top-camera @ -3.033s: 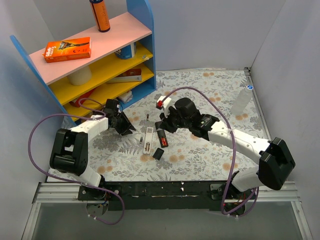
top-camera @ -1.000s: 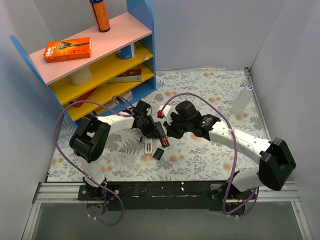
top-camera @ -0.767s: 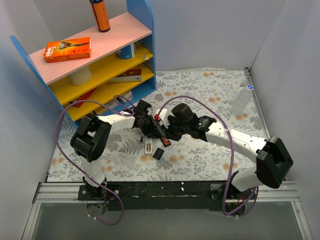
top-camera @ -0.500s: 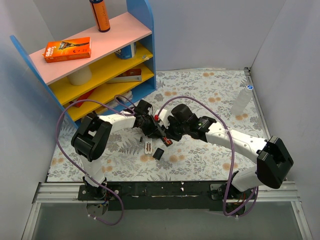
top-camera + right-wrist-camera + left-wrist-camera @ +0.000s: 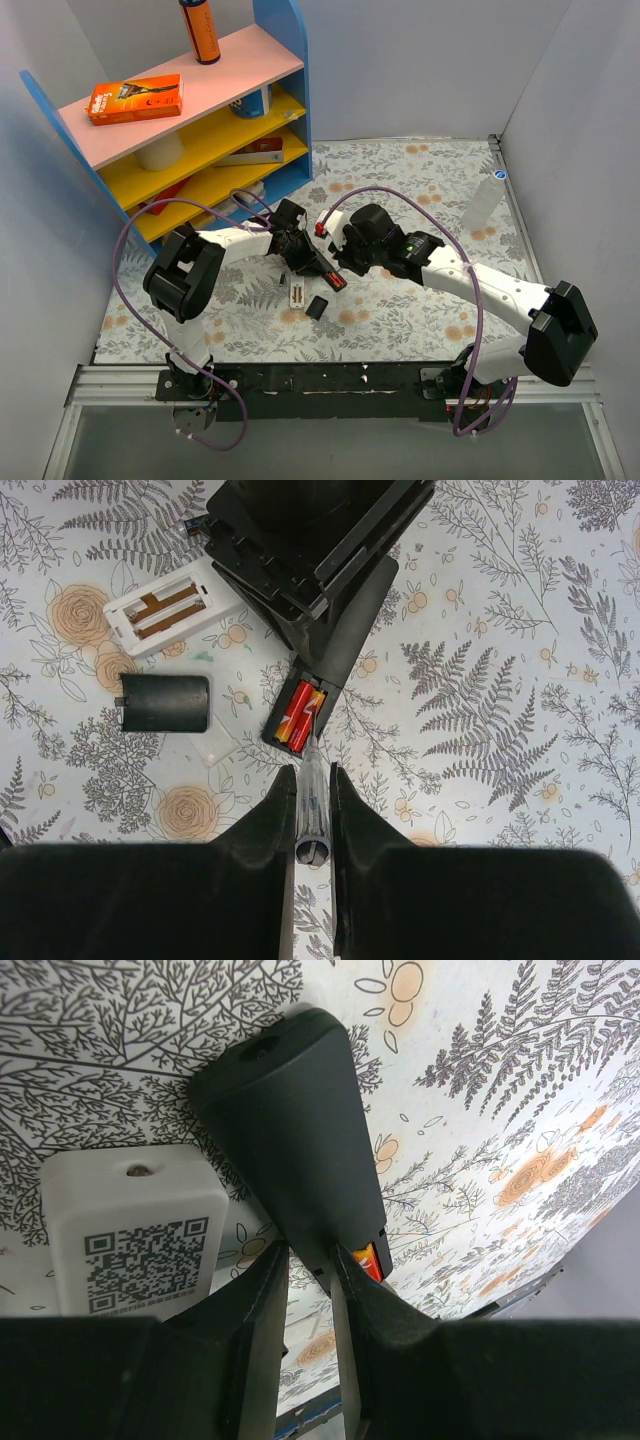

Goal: Unload the batteries from the remote control

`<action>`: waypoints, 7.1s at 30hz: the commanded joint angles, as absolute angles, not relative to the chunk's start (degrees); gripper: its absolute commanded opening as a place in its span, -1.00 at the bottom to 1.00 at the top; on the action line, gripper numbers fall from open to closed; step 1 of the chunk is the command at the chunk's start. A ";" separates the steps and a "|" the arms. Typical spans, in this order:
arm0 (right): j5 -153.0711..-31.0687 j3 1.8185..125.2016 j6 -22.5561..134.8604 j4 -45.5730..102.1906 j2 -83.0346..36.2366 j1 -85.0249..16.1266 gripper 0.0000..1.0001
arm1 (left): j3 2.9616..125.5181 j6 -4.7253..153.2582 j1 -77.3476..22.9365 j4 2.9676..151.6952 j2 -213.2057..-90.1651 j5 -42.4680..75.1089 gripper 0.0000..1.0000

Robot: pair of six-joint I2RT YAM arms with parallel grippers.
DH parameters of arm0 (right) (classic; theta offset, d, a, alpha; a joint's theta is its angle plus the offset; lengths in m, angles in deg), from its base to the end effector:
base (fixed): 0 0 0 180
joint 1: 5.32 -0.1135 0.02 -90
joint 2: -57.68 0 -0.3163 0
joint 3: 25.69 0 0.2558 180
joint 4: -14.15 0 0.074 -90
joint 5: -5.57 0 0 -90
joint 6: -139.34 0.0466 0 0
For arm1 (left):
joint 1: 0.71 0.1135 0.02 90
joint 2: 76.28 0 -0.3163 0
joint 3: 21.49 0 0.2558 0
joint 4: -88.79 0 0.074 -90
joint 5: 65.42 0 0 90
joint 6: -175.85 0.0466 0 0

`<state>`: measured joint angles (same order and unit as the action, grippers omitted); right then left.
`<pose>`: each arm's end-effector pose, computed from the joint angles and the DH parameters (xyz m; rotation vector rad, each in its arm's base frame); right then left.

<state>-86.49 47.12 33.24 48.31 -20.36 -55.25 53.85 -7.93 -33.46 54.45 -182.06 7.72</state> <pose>0.1934 0.2325 0.3231 -1.2598 1.9032 0.3532 0.3098 -0.2154 0.1810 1.4256 -2.6130 0.7927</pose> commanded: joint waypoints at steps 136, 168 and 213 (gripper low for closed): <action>-96.65 7.22 51.36 9.10 0.55 -47.07 -0.97 | 50.61 0.42 -32.35 55.63 -189.57 5.60 -0.59; -86.71 0.62 57.51 2.76 8.81 -47.07 -0.97 | 47.97 -1.34 -32.35 57.83 -188.43 4.89 -0.63; -99.12 25.42 38.08 14.01 -7.89 -49.71 -0.97 | 46.83 -3.10 -32.43 60.11 -188.69 3.22 -0.58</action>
